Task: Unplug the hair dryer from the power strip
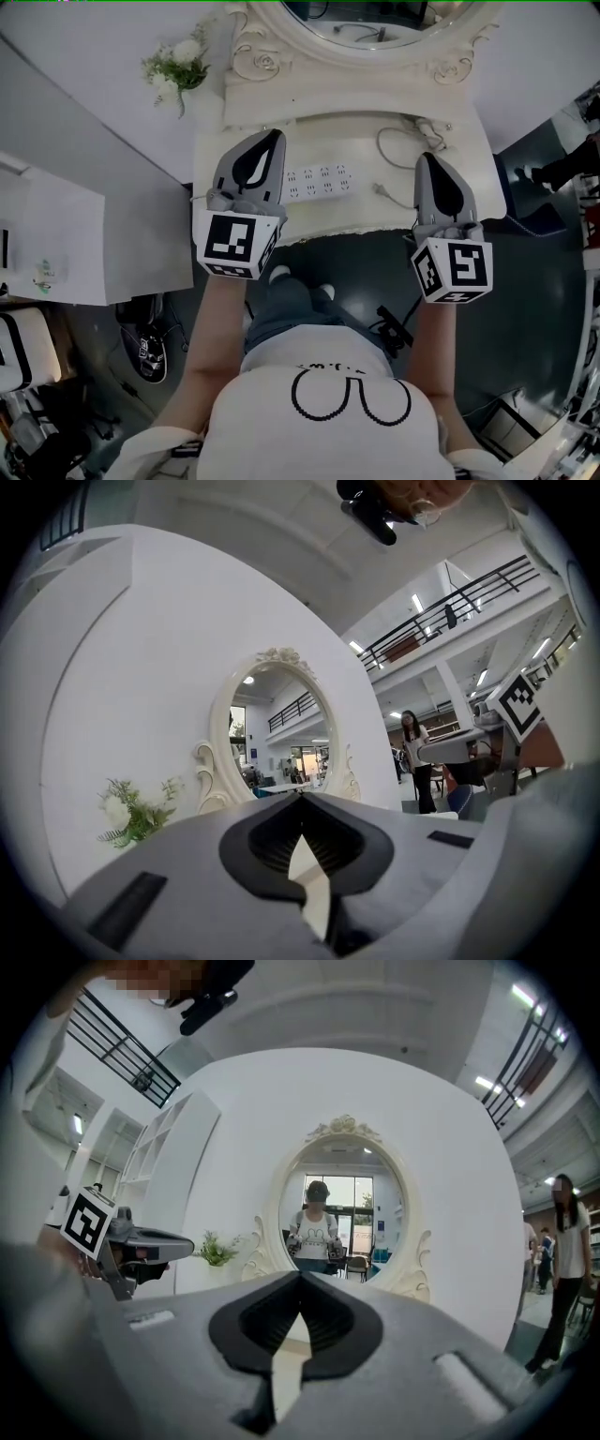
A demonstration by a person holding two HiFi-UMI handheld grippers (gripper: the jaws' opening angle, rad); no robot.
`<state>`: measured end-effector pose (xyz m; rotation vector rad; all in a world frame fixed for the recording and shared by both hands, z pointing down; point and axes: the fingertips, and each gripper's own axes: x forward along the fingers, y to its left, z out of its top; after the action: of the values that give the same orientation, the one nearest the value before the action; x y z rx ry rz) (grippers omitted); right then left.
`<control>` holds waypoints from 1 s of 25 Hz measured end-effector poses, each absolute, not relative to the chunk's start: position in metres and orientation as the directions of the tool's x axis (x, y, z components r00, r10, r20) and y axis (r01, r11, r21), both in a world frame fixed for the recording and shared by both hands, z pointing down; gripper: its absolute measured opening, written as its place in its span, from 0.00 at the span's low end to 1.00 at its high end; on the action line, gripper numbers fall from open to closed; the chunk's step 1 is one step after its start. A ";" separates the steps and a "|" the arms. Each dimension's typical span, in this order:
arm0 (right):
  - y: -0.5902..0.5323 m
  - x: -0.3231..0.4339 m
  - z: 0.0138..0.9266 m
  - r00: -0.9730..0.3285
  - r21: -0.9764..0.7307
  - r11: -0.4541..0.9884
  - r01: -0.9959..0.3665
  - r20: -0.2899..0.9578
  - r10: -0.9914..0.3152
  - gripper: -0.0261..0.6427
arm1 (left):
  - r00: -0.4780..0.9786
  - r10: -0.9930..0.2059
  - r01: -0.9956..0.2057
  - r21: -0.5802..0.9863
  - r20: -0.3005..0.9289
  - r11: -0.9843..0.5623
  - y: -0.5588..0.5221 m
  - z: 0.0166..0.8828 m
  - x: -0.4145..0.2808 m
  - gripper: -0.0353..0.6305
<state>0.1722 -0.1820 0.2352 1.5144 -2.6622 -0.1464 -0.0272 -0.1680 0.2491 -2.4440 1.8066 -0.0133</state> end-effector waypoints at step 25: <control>-0.174 0.146 0.210 -0.457 0.155 0.451 -0.879 0.001 -0.890 0.03 | 0.337 -0.932 -0.940 -0.103 -0.134 -0.325 -0.179 0.209 -0.057 0.05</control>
<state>0.1460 -0.1738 0.2103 1.5907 -2.6055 -0.2026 -0.0568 -0.1787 0.2089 -2.4315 1.7198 0.0752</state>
